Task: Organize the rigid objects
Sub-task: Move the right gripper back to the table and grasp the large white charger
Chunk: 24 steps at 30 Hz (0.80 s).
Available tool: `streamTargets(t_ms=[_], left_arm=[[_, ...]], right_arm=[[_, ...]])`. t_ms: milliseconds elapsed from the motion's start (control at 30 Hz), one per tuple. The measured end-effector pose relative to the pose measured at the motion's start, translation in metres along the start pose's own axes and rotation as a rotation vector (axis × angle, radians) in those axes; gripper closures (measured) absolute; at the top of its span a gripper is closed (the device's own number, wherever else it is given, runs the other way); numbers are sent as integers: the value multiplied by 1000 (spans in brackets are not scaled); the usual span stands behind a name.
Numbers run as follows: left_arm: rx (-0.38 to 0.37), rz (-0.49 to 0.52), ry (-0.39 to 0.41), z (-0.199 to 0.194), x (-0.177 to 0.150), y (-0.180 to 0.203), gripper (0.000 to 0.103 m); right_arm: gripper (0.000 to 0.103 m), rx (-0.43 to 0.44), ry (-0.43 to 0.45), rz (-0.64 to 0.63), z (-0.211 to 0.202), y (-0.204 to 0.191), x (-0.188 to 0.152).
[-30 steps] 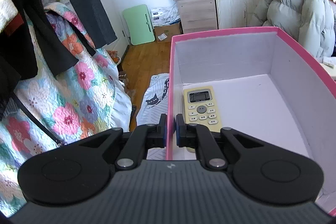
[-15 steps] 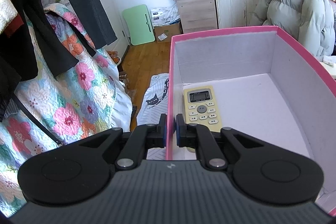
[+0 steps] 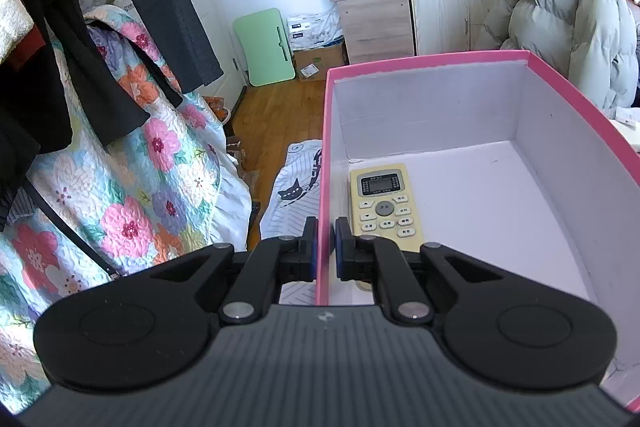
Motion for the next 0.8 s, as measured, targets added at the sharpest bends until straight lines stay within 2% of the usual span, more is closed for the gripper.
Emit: streamTargets(t_ms=[200, 433, 667, 800], left_arm=[[-1, -6, 2, -1, 0, 0, 96], [-2, -6, 1, 0, 1, 0, 96], [-7, -15, 15, 1, 1, -1, 96], [-8, -9, 16, 0, 1, -3, 96]], right_arm=[[39, 7, 10, 70, 18, 8, 10], [37, -151, 2, -86, 20, 4, 6], [36, -140, 64, -116, 14, 11, 22], [36, -128, 34, -132, 25, 12, 26]])
Point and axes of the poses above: each gripper's, at about its wrist camera, not at the fingertips, and z roughly the way its jaws point, y to its right, x to its top, the point moved 9 cm from there along z, roughly the way its jaws point, and after that the axes turned 9 degrees about -z, right-handed, at the moved point
